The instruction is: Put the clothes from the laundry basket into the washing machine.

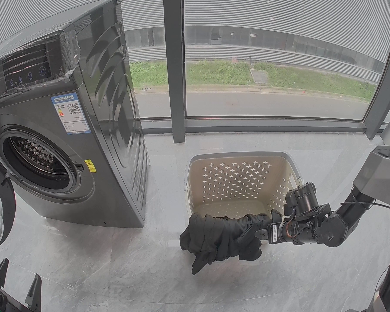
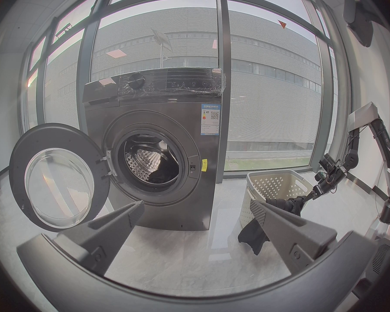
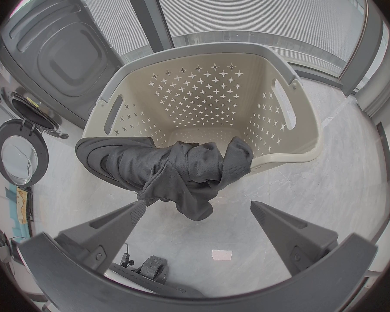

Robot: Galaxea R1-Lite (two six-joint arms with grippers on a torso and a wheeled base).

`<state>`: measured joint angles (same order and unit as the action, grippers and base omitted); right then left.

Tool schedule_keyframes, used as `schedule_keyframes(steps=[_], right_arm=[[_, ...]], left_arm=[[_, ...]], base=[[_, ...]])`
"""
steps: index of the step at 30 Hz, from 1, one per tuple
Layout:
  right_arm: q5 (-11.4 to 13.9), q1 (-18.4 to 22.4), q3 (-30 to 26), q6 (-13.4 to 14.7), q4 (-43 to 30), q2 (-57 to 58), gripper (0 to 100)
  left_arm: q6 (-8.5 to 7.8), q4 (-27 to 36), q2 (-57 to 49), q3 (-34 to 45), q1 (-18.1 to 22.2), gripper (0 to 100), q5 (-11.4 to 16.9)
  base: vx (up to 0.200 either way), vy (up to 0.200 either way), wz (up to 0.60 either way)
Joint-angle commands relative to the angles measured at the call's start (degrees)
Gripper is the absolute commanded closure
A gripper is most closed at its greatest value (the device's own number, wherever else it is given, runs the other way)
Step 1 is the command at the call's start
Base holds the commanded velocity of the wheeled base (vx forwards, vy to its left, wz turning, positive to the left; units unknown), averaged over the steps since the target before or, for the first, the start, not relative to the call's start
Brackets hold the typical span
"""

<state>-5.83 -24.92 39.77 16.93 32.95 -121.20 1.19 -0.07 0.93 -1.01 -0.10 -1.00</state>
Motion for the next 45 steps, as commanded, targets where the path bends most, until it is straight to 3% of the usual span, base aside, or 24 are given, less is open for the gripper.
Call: schedule_keyframes(steps=[1, 11, 19, 31, 38, 39, 45], right_arm=[[-0.1, -0.7, 1.1, 0.4, 0.0, -2.5, 0], [-0.1, -1.0, 5.9, 3.5, 1.2, -7.2, 0], [-0.1, -0.4, 8.4, 3.8, 1.2, -9.3, 0], [-1.1, -0.5, 11.8, 7.0, 1.2, -12.6, 0], [-1.1, -1.0, 12.1, 7.1, 1.2, -12.7, 0], [-1.1, -1.0, 12.0, 7.1, 1.2, -12.6, 100], [-0.9, -1.3, 11.6, 7.1, 1.2, -11.7, 100]], left_arm=[[0.04, 0.0, -0.8, 0.9, 0.0, 0, -0.1], [0.04, 0.0, -0.8, 0.9, 0.0, 0, -0.1], [0.04, 0.0, -0.8, 0.9, 0.0, 0, -0.1], [0.12, 0.0, -0.8, 0.9, 0.0, 0, -0.1], [0.12, 0.0, -0.8, 0.9, 0.0, 0, -0.1], [0.12, 0.0, -0.8, 0.9, 0.0, 0, -0.1], [0.12, 0.0, -0.8, 0.9, 0.0, 0, -0.1]], base=[[0.0, 0.0, 0.0], [0.0, 0.0, 0.0], [0.0, 0.0, 0.0], [0.0, 0.0, 0.0], [0.0, 0.0, 0.0], [0.0, 0.0, 0.0], [0.0, 0.0, 0.0]])
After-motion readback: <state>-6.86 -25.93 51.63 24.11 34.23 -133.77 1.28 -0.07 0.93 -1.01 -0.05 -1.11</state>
